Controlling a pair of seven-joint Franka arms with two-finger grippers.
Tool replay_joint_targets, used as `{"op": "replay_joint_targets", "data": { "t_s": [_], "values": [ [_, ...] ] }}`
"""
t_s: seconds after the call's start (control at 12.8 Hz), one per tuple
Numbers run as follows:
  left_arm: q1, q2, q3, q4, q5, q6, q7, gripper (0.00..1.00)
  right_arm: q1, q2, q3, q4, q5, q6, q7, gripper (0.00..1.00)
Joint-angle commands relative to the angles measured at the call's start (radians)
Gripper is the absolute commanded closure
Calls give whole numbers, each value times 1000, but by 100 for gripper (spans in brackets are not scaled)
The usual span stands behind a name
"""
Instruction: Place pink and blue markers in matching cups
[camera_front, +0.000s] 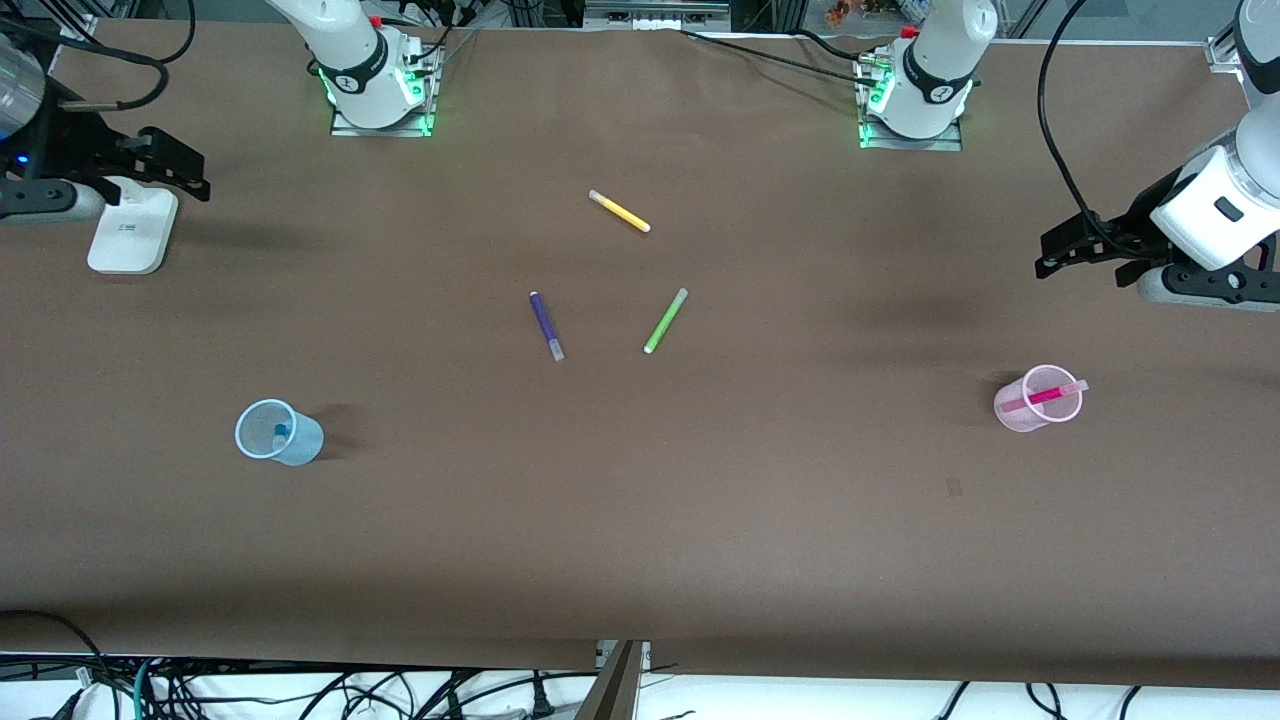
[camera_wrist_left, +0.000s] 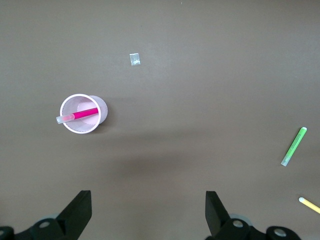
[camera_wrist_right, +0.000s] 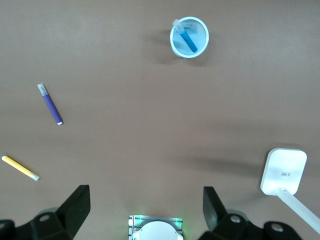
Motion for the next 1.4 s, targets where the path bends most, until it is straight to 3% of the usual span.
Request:
{"op": "replay_joint_targets", "data": {
  "t_s": [0.0,1.32],
  "values": [
    [6,-28,-5,-27,-12,16,21,0,2,1,-15,-1,-10,-24,1,0],
    [6,-29,-7,-23,45,10,35,0,4,24,-15,27,-10,-25,-2,0]
  ]
}}
